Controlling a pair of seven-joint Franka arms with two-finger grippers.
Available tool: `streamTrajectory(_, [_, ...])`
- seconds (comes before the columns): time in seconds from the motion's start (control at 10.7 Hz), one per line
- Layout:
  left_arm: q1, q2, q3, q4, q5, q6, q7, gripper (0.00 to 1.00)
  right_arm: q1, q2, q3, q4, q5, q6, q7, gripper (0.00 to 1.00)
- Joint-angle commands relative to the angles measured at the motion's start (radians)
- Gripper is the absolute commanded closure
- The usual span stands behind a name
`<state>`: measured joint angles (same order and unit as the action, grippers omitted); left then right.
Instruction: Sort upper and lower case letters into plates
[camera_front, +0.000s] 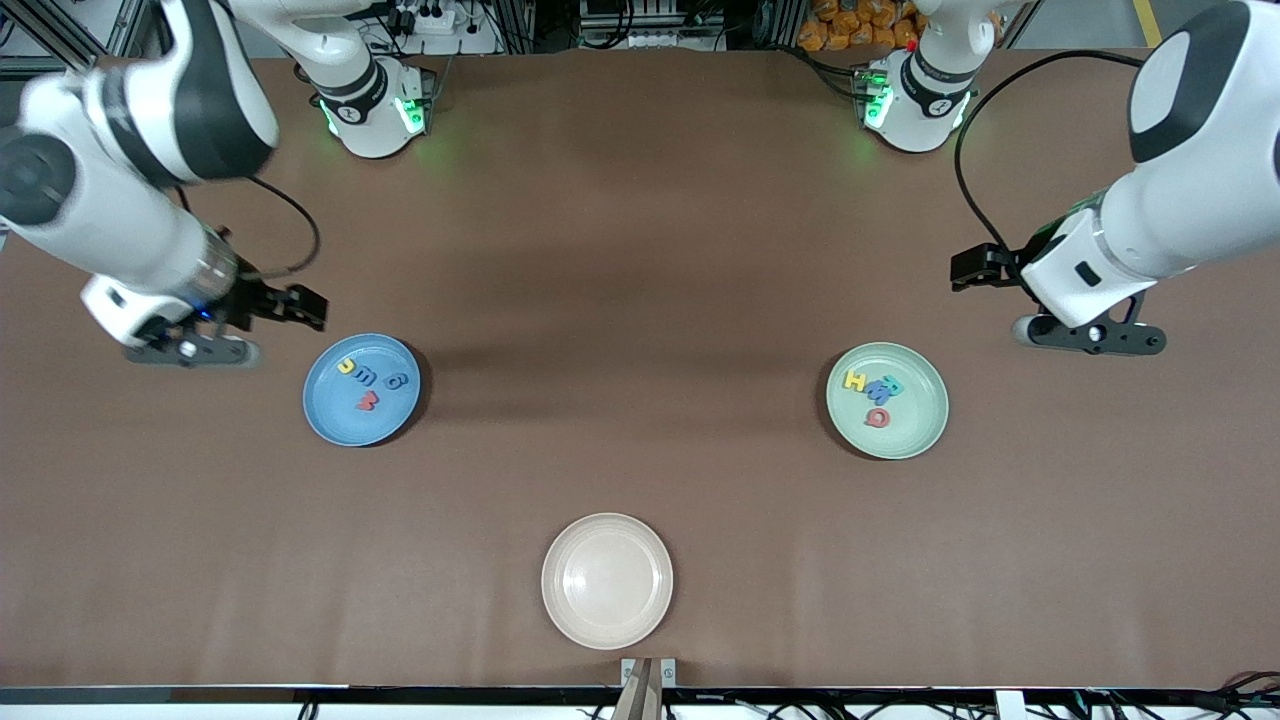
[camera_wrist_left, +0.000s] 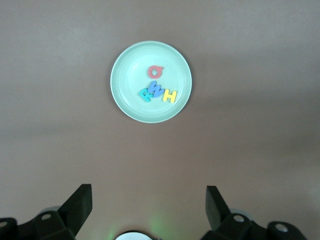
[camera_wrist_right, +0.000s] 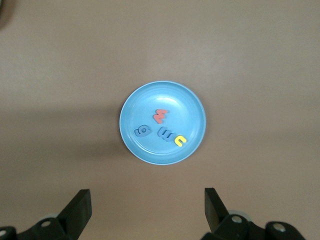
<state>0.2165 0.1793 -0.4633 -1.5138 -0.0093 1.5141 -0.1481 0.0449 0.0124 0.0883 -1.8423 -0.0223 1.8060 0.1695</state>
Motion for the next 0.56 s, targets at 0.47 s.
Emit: streamTrajectory(0.47, [0.012,0.003,0.038,0.029,0.124,0.144,0.002,0.0,-0.045,-0.005,-0.027,0.191,0.032,-0.1,-0.03,0.0])
